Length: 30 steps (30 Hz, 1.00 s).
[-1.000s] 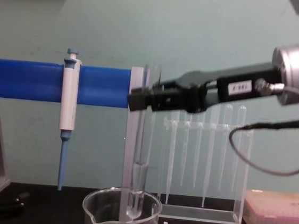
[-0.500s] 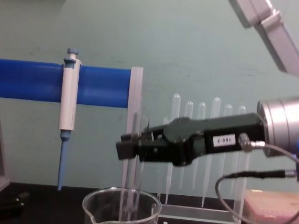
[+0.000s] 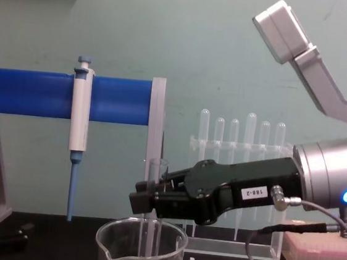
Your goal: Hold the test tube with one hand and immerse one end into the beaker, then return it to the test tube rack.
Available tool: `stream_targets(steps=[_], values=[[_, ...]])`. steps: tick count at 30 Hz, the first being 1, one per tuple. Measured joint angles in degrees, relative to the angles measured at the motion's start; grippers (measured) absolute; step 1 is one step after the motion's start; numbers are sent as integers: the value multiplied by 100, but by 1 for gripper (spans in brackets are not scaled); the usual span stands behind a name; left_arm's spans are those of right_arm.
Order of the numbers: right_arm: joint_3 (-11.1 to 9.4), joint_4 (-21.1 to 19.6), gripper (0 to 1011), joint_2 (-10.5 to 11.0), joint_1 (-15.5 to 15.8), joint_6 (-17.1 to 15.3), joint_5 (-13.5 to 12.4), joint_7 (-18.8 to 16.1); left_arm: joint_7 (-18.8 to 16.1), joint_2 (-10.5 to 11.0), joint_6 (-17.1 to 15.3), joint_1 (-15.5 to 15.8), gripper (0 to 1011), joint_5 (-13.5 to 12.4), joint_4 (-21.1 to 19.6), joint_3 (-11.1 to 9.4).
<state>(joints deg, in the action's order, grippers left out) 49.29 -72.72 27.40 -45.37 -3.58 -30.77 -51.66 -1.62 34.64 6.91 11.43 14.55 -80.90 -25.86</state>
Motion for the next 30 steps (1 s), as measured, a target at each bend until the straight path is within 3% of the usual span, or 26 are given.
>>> stream_targets(steps=[13,30], values=[[-107,45,241,-67,181,197,292,101,0,0,0,0,1000,0,0,0],[-247,157,241,-194,267,241,405,22,0,0,0,0,1000,0,0,0]])
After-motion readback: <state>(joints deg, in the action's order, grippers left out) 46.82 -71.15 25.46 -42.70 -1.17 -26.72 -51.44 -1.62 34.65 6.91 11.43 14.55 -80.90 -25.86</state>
